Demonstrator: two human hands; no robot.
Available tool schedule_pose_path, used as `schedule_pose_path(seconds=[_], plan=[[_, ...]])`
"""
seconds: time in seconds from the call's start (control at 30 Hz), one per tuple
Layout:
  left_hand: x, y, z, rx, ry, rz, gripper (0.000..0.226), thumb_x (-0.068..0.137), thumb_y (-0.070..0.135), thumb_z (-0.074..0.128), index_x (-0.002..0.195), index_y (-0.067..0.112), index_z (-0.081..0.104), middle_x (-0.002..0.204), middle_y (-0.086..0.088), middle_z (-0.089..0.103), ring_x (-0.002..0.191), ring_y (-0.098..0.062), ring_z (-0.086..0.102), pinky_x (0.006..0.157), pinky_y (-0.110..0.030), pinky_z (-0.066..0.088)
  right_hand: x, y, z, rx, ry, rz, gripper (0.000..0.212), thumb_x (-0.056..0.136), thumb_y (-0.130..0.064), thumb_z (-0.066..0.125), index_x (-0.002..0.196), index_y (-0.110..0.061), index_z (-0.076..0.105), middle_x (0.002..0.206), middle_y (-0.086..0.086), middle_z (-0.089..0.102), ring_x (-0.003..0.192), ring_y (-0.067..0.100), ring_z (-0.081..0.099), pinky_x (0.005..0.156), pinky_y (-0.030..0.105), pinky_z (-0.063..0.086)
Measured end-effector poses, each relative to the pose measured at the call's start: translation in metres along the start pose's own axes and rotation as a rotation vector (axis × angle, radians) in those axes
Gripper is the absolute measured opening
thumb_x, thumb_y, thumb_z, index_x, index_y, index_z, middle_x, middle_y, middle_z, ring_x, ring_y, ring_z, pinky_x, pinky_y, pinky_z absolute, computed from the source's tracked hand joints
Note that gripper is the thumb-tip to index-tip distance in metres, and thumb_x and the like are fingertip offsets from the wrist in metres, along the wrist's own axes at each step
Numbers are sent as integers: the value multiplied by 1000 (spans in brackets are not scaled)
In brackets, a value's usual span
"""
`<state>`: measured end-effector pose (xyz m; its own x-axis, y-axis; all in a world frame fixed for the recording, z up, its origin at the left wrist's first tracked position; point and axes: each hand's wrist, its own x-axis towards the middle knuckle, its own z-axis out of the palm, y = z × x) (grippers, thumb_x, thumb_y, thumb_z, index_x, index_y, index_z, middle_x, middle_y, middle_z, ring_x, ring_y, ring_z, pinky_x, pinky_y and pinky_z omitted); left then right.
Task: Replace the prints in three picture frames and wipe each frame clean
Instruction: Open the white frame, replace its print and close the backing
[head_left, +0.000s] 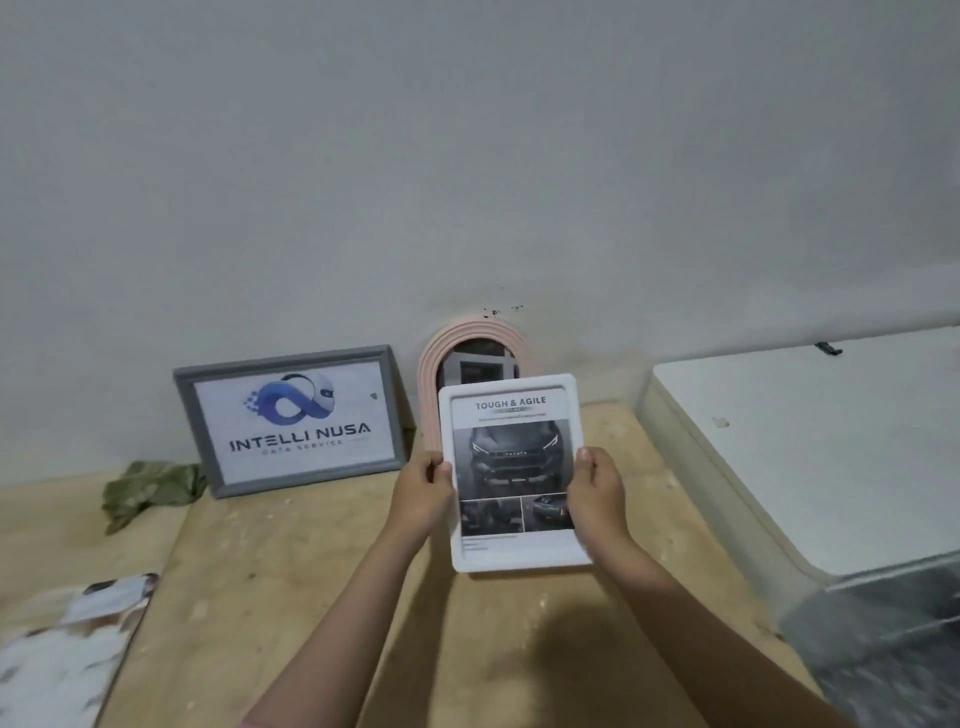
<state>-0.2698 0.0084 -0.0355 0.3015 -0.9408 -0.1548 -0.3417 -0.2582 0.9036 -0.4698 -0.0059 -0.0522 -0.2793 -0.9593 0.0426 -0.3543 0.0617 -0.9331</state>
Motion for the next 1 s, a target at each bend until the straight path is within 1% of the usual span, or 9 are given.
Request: schedule_pose_path(seconds=[0.13,0.27,0.37,0.5,0.6,0.67,0.83,0.93,1.0], plan=[[-34,-27,-47,-54,59,-131,27,95,22,48,70,14,57,78,-6,62,79,-24,58,69,-32,45,-50,-28,17,3,-190,-139,18,98,-34,40,86,-26,51,72,-1,58,64,16,54,60,43,49],[-66,-22,-88,-276,111,-223,38,94,49,47,81,15,58,88,-5,66,84,-21,64,72,-32,48,-94,-45,28,-72,-328,-354,10,96,-28,48,91,-21,53,79,-5,60,70,7,58,57,25,49],[-85,-11,-119,-401,95,-299,49,88,59,49,92,12,63,86,-7,71,83,-22,69,74,-35,56,-121,-43,38,-273,-317,-645,21,95,-34,45,95,-18,59,81,-2,62,70,13,55,59,25,41],[-96,-13,-145,-422,46,-388,30,88,31,65,83,1,65,58,-6,65,63,-23,65,67,-34,56,-144,-30,56,-388,-264,-1027,35,98,-35,41,100,-11,66,88,2,68,80,12,58,73,19,41],[-96,-27,-152,-443,20,-462,6,86,-1,60,83,-5,59,65,-14,60,44,-16,61,47,-25,53,-154,-14,64,-402,-248,-1181,39,99,-32,42,101,-6,70,98,7,71,91,19,66,85,29,52],[-97,-44,-152,-433,20,-478,9,86,-7,56,78,-5,58,67,-16,60,40,-15,59,41,-22,49,-157,0,68,-429,-270,-1226,34,97,-29,46,100,-5,70,103,10,70,97,21,65,87,33,53],[-99,-84,-145,-464,40,-479,25,89,-9,51,69,0,61,50,-5,63,42,-15,59,45,-20,49,-144,16,59,-310,-226,-756,37,83,-39,60,104,-8,67,114,9,62,108,20,55,94,31,43],[-99,-101,-140,-511,9,-496,23,92,-8,48,79,1,65,58,-6,68,47,-15,64,47,-21,52,-125,23,56,-125,-69,-206,34,89,-26,53,109,0,63,107,15,62,100,27,57,89,28,42],[-99,-111,-134,-513,-30,-505,21,93,-5,48,86,3,66,62,-5,70,50,-14,65,51,-21,52,-109,27,57,37,-127,215,22,91,-13,52,103,1,65,100,15,66,93,27,60,80,31,47]])
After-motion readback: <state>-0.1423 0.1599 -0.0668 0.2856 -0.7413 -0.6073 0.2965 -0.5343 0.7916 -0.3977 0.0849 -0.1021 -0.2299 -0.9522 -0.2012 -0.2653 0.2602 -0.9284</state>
